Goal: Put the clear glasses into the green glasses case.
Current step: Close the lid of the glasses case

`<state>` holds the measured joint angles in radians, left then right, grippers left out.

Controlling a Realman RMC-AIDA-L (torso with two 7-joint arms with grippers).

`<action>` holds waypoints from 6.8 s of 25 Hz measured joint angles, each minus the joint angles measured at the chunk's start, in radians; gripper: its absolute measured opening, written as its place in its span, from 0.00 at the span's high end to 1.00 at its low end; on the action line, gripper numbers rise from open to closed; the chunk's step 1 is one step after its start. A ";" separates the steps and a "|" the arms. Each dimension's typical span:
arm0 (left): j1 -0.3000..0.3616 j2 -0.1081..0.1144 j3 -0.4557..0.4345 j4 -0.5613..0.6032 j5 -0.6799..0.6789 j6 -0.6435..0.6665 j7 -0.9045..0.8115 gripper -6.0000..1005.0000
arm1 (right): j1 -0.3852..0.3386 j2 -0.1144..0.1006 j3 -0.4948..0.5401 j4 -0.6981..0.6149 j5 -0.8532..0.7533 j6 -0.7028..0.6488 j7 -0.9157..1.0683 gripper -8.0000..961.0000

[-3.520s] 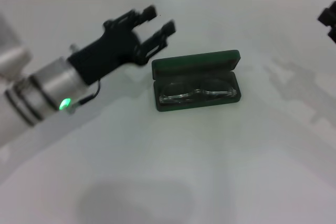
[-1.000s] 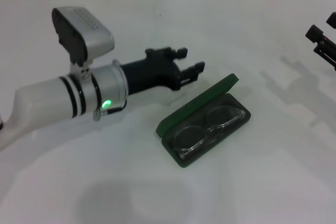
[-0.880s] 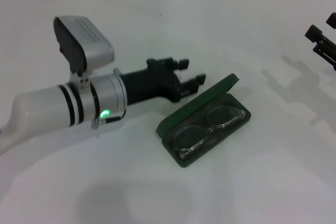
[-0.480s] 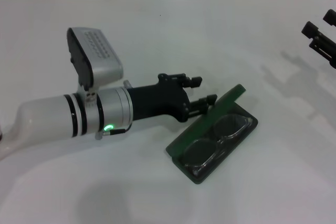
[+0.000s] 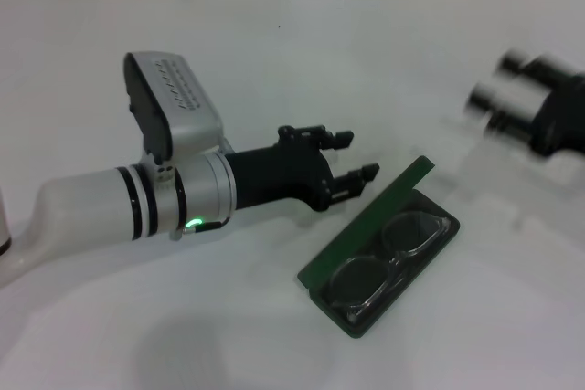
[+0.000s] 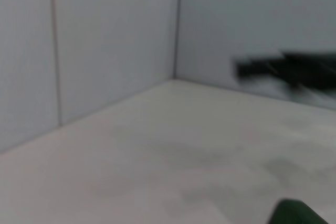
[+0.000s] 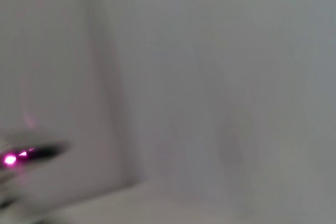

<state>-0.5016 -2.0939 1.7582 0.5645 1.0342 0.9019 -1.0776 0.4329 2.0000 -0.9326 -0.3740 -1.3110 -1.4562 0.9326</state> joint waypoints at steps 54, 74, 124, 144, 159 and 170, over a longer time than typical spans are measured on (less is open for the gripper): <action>0.159 0.011 -0.289 -0.016 -0.377 0.278 0.297 0.42 | 0.258 0.028 -0.213 -0.040 -0.397 -0.057 0.305 0.29; 0.159 0.018 -0.294 -0.036 -0.374 0.285 0.310 0.42 | 0.219 0.008 -0.419 -0.077 -0.257 -0.166 0.227 0.29; 0.096 -0.014 -0.297 -0.368 -0.655 0.596 0.709 0.42 | 0.063 0.019 -0.165 -0.237 -0.325 -0.060 0.283 0.29; -0.045 0.035 0.068 -0.366 -0.699 0.410 0.372 0.42 | -0.003 0.024 -0.066 0.139 0.433 -0.055 -0.332 0.28; -0.276 0.047 0.076 -0.324 -0.283 0.064 -0.093 0.41 | 0.051 0.028 -0.078 0.164 0.438 0.030 -0.338 0.25; -0.193 0.032 0.072 -0.203 -0.080 0.058 -0.080 0.41 | 0.049 0.028 -0.078 0.182 0.443 0.033 -0.348 0.23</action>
<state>-0.6949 -2.0617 1.8305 0.3617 0.9540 0.9603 -1.1573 0.4821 2.0278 -1.0108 -0.1921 -0.8680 -1.4233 0.5849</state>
